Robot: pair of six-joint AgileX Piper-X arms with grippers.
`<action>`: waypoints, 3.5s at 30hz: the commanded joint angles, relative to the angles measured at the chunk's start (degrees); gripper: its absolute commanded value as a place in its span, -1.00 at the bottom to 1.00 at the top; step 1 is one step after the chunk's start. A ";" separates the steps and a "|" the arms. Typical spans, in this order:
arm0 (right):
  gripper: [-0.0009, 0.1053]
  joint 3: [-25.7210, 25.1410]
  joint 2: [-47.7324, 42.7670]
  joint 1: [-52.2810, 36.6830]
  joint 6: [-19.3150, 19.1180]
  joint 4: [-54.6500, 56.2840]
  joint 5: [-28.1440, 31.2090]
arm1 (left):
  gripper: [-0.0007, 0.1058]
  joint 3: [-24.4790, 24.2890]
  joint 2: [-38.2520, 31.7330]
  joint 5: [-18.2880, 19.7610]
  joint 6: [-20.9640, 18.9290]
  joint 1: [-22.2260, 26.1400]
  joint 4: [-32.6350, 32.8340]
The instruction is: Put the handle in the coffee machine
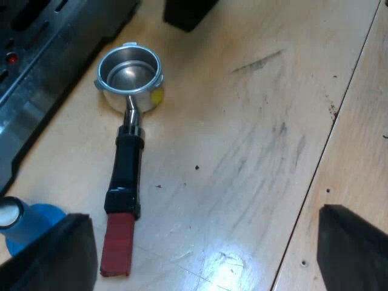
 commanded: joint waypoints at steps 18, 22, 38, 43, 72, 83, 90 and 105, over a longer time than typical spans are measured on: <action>0.53 -6.30 14.34 -1.70 -11.24 -4.81 -0.81 | 0.43 -0.09 0.19 -6.99 -1.99 1.10 -4.29; 0.53 -7.93 16.71 -1.70 -11.22 -4.81 -0.81 | 0.43 -0.09 0.19 -6.88 -2.34 4.25 -5.09; 0.53 -7.99 23.05 -1.70 -11.22 -4.07 -2.18 | 0.43 -0.09 0.19 -2.96 3.28 11.91 -7.07; 0.53 -7.99 24.11 -1.70 -11.32 -3.97 -2.04 | 0.43 -0.09 0.19 -2.96 3.28 11.91 -7.07; -0.98 -7.99 15.91 -1.59 -12.01 5.32 2.42 | 0.43 -0.09 0.19 -2.79 3.28 11.91 -7.07; -0.98 -7.99 9.02 -1.59 -9.93 9.98 2.41 | 0.43 -0.09 0.19 9.51 8.21 10.91 -7.07; -0.98 -7.99 5.20 -1.59 -6.89 13.51 1.68 | 0.09 -0.09 0.19 9.51 8.19 8.39 -7.07; -0.98 -9.62 -0.10 -1.56 -3.27 15.54 -4.31 | 0.25 7.06 0.19 9.69 9.38 8.39 -7.07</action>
